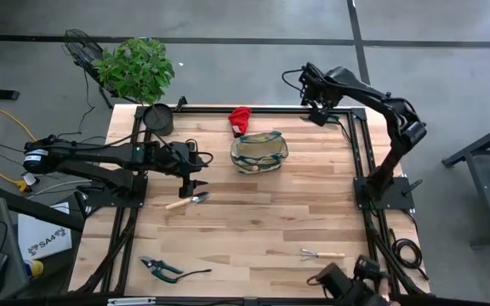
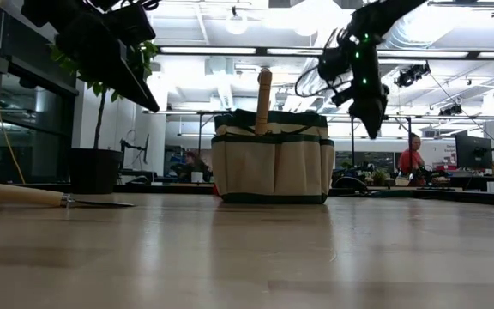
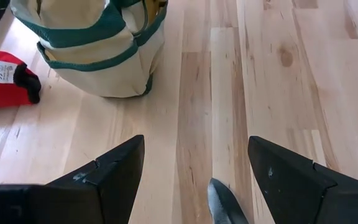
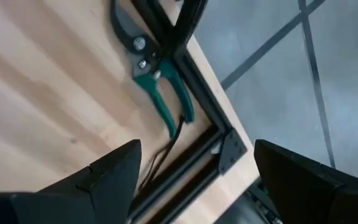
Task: Pick & Place Garden tools in Gardening bag
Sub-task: Put the top black shear scissor into the gardening bag
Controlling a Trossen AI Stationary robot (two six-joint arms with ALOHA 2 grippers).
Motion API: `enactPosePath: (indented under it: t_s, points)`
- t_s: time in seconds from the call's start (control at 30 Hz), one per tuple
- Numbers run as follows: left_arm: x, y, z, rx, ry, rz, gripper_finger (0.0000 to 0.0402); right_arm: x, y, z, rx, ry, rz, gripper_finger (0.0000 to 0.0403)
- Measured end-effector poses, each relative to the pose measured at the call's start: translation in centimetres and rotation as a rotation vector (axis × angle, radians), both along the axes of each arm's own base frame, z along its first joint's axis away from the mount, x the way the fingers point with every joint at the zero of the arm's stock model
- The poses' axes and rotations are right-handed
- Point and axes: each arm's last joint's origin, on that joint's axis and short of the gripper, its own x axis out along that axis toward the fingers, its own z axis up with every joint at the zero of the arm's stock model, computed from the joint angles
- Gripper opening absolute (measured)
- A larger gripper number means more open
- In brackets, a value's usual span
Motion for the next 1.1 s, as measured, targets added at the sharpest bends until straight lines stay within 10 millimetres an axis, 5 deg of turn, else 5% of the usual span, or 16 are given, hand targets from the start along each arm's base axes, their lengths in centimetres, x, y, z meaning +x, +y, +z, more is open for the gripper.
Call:
enactPosePath:
  t_s: [0.5, 1.1]
  points:
    - [0.0, 0.1, 0.0, 0.016, 0.000, 0.025, 0.0280, -3.8, -0.9, -7.5, 0.137, -0.001, 0.007, 0.0305]
    - [0.1, 0.1, 0.1, 0.010, -0.011, 0.029, 0.0280, -4.0, -1.3, -10.6, -0.003, -0.135, -0.077, 0.0305]
